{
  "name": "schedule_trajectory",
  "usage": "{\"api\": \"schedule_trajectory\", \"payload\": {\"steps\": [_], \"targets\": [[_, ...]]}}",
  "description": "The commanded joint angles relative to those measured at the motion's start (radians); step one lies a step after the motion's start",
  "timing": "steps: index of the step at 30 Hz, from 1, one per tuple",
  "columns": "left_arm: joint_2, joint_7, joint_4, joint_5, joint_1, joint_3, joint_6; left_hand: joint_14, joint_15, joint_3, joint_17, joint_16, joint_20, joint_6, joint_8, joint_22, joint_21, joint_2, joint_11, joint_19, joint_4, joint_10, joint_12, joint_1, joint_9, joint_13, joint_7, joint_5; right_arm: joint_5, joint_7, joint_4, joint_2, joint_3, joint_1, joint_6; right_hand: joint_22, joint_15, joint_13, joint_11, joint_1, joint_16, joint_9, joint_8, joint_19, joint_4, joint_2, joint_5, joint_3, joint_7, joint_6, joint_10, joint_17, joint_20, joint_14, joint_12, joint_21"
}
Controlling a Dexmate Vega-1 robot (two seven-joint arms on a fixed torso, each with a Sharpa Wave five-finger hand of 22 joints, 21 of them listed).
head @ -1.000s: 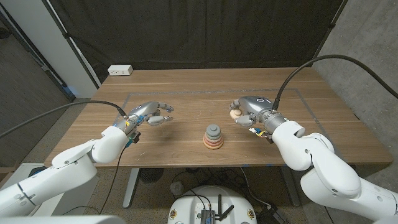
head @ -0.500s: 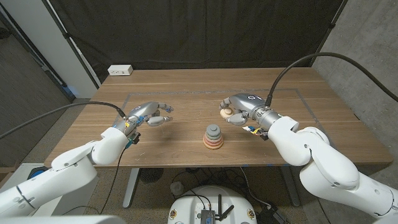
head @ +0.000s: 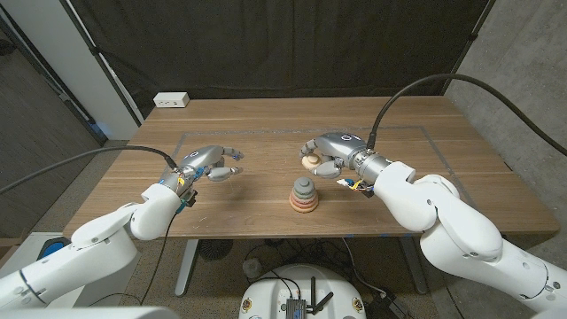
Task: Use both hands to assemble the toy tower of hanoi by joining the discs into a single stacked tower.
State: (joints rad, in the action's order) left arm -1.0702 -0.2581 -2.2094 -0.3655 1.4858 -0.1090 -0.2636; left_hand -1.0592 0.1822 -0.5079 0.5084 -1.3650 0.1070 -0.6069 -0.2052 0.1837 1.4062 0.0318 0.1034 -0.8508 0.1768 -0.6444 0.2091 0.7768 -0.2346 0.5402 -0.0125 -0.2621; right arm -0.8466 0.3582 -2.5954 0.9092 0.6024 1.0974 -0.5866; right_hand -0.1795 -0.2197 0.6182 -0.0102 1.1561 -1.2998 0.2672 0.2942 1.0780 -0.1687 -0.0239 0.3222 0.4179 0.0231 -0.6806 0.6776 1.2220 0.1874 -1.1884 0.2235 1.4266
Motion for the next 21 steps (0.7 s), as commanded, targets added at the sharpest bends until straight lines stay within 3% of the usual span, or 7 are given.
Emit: {"api": "schedule_trajectory", "payload": {"steps": [1,21], "targets": [[0.002,-0.018,-0.001,-0.074,-0.002,-0.03,-0.043,0.003,0.037,-0.007,-0.002,-0.003,0.1,0.003,0.005,0.004,0.007,-0.006,0.002,-0.002,-0.004,0.01,-0.001,0.01,-0.005,0.001,0.004,0.003,-0.021,0.059,0.036,-0.053,0.03,-0.039,0.051,-0.001,-0.001,0.013,0.113,0.007,-0.004,0.003,0.002,0.012,0.002,-0.005,0.005,0.006,0.002,-0.007,0.122,0.003,0.036,-0.006,0.006,-0.002],[0.008,-0.019,0.011,-0.066,-0.009,-0.037,-0.024,0.001,0.037,-0.006,-0.005,-0.006,0.099,0.005,0.004,0.003,0.009,-0.011,0.004,-0.001,-0.008,0.013,-0.001,0.003,-0.005,-0.001,0.004,0.004,-0.058,0.182,0.101,-0.116,0.077,-0.105,0.048,-0.002,-0.001,0.016,0.108,0.007,-0.007,0.005,-0.001,0.014,0.006,-0.009,0.007,0.007,0.002,-0.005,0.122,0.0,0.036,-0.001,0.0,-0.005]]}}
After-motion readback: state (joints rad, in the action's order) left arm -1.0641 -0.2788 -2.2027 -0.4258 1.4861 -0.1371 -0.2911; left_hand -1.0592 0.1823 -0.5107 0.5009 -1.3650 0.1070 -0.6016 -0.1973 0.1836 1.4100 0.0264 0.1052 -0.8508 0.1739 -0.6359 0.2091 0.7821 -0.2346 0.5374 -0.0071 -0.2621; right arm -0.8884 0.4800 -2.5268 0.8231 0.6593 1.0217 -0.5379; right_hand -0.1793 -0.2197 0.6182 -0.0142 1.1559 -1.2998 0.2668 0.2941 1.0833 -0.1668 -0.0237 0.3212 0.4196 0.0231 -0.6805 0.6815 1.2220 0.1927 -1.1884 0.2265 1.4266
